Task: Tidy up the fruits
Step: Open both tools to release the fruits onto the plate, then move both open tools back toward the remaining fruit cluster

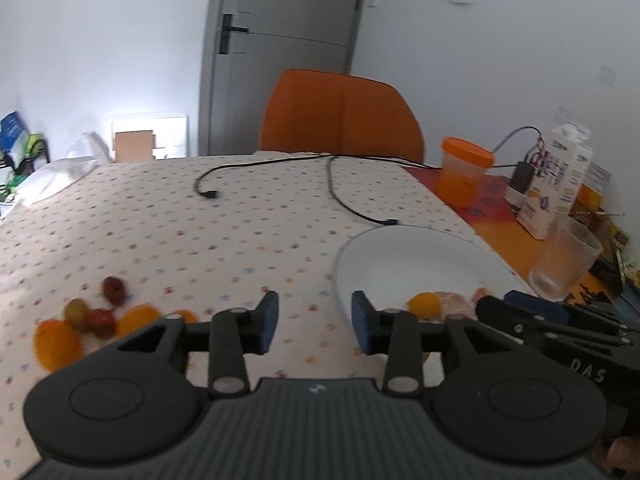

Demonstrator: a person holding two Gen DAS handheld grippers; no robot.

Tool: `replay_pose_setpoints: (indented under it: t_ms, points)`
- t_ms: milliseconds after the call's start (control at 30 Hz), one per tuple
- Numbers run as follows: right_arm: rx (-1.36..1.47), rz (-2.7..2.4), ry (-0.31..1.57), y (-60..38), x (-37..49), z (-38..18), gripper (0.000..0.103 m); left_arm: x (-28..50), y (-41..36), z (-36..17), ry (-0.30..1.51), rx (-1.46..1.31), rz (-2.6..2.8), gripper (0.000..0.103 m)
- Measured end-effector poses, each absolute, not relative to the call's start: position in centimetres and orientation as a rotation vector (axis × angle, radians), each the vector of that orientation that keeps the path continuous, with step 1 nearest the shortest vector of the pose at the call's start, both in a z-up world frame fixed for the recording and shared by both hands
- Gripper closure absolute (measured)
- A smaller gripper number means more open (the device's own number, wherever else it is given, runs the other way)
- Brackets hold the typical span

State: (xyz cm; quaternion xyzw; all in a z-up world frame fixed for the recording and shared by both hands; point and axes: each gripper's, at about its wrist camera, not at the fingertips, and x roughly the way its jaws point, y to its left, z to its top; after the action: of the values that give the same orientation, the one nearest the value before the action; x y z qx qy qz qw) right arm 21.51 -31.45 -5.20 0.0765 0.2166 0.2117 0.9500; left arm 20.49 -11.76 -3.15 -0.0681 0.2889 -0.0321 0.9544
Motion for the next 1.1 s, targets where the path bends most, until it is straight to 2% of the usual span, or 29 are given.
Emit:
replay_pose_setpoints:
  t_ms: [167,233,300,367,500,567,633,1100]
  points:
    - [0.147,0.451,0.443,-30.5,21.1,-4.9,0.053,19.3,-9.8,-2.9,0.582,-0.150,-0.028,0.046]
    - [0.146,0.459,0.441,-30.2,21.0,-4.7,0.050,18.9,-9.1,-2.7,0.575,-0.158,-0.022,0.028]
    - [0.144,0.470,0.437,-29.7,20.8,-4.5,0.044,18.5,-8.6,-2.5,0.566,-0.157,-0.011,0.018]
    - [0.142,0.475,0.434,-29.2,20.6,-4.3,0.031,18.1,-8.2,-2.3,0.552,-0.152,0.002,0.016]
    - [0.144,0.500,0.432,-28.2,20.3,-4.2,0.018,17.5,-7.0,-2.2,0.547,-0.166,0.024,0.011]
    - [0.141,0.515,0.433,-27.8,20.1,-4.1,0.006,17.2,-6.3,-2.2,0.541,-0.181,0.043,0.009]
    - [0.130,0.524,0.424,-27.2,19.9,-3.9,0.000,17.0,-5.6,-2.3,0.541,-0.190,0.067,0.006]
    - [0.102,0.570,0.445,-23.7,19.4,-3.8,0.000,14.7,-1.5,-2.3,0.506,-0.201,0.156,0.003]
